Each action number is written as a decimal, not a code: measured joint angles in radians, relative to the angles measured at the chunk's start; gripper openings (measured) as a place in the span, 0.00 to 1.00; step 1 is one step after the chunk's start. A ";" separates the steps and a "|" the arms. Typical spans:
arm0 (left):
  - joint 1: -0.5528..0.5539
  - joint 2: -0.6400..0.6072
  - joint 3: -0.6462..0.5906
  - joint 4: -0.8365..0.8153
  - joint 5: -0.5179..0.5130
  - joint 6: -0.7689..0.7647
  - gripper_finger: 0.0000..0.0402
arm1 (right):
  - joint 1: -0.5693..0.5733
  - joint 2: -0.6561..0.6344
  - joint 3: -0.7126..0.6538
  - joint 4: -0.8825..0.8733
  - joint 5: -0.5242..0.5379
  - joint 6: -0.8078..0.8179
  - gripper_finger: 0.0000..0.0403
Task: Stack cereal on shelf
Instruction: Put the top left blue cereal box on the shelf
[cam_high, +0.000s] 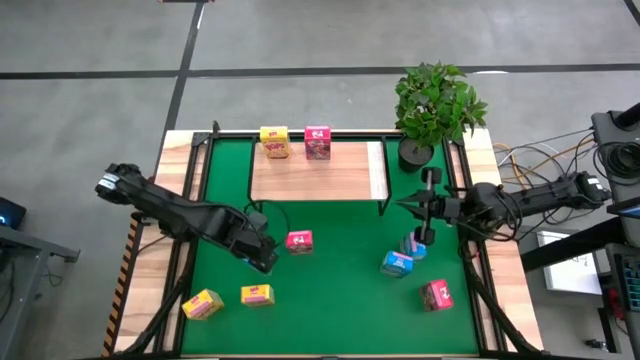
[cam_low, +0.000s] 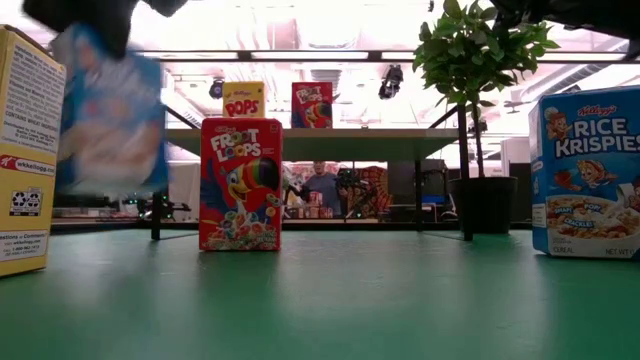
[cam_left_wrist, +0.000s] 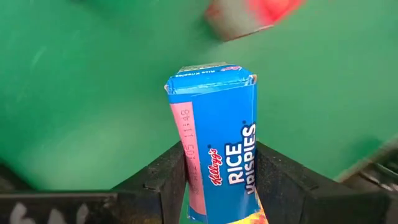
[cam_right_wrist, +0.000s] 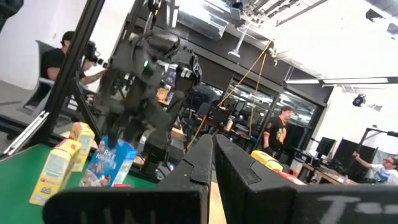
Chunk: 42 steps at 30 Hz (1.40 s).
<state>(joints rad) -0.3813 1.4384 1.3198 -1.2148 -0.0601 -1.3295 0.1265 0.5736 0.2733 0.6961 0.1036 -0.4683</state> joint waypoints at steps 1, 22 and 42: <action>0.000 0.000 0.027 -0.001 -0.023 0.034 0.38 | 0.000 -0.010 0.000 -0.015 -0.003 0.001 0.02; 0.215 0.000 0.493 -0.064 -0.220 1.053 0.38 | 0.000 -0.121 -0.005 -0.170 0.000 0.102 0.02; 0.504 0.036 0.559 0.193 -0.107 1.426 0.38 | 0.000 -0.128 0.018 -0.167 0.054 0.118 0.02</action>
<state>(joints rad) 0.1226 1.4741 1.8783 -1.0223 -0.1673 0.0962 0.1265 0.4458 0.2916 0.5293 0.1577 -0.3499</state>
